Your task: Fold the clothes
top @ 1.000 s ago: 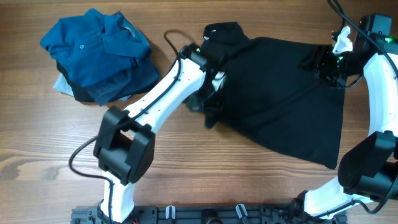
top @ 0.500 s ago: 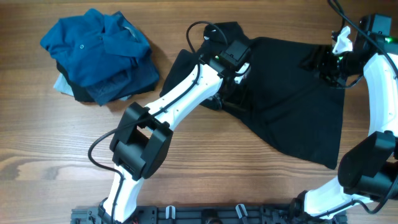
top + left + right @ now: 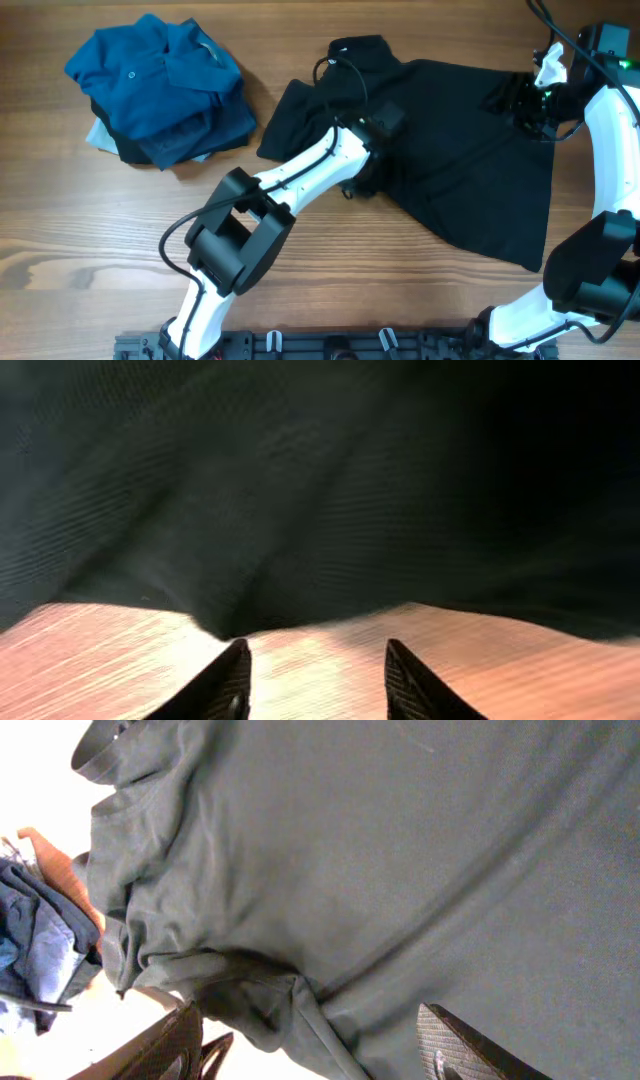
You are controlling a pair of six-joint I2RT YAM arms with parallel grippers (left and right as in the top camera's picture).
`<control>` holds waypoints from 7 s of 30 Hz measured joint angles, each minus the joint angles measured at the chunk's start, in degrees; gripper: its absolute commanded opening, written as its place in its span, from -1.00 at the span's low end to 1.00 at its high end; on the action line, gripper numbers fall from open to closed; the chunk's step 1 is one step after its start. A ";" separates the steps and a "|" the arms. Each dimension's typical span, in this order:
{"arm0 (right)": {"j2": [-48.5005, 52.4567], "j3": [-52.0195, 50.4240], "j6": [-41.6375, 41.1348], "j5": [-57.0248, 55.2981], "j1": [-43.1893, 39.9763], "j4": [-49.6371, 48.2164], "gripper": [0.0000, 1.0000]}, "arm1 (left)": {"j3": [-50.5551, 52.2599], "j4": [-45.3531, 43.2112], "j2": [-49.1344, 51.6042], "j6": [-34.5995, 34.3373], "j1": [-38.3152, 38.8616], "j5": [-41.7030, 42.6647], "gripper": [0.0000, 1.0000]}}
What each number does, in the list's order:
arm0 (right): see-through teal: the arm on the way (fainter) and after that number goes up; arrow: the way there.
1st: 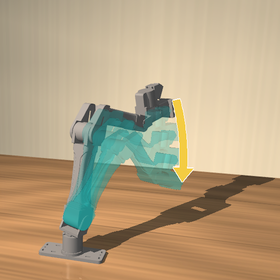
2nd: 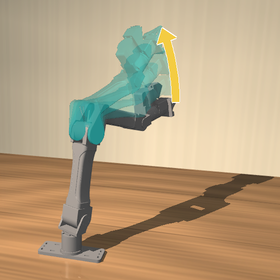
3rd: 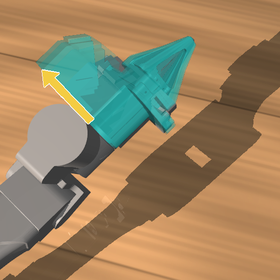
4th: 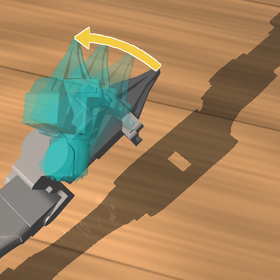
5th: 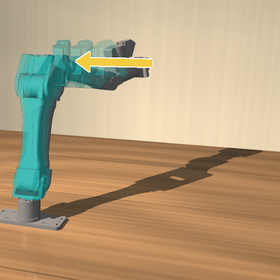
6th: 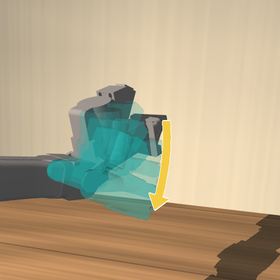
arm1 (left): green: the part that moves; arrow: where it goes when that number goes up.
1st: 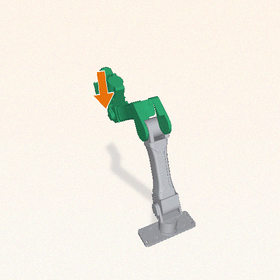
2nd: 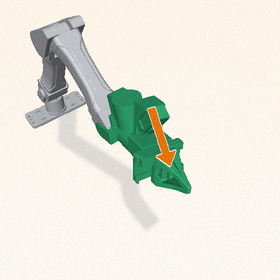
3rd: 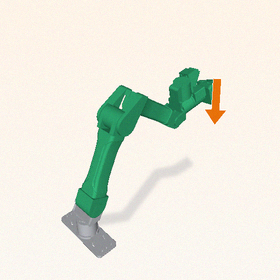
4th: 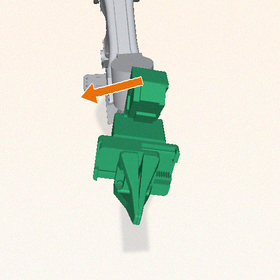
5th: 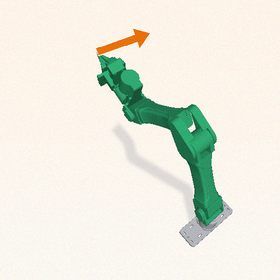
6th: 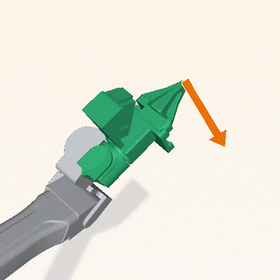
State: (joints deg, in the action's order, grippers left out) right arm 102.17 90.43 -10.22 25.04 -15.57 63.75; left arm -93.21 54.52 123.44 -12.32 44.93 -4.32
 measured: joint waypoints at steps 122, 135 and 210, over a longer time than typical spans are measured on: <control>2.80 -18.10 -7.04 -5.64 8.28 -15.41 -0.69 | 0.85 -10.91 1.22 3.23 -25.24 9.57 -0.24; 11.52 -18.32 -7.56 -7.37 9.44 -16.11 -0.60 | 0.85 -11.65 2.75 8.94 -28.39 24.83 -0.70; -13.16 -18.29 -10.56 -12.33 -12.74 -7.80 0.81 | 14.97 6.21 -20.94 -3.48 -18.47 30.71 -0.77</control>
State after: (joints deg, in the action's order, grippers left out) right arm 89.01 72.14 -20.78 12.71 -28.32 55.94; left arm -78.24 60.73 102.50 -15.79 26.46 26.39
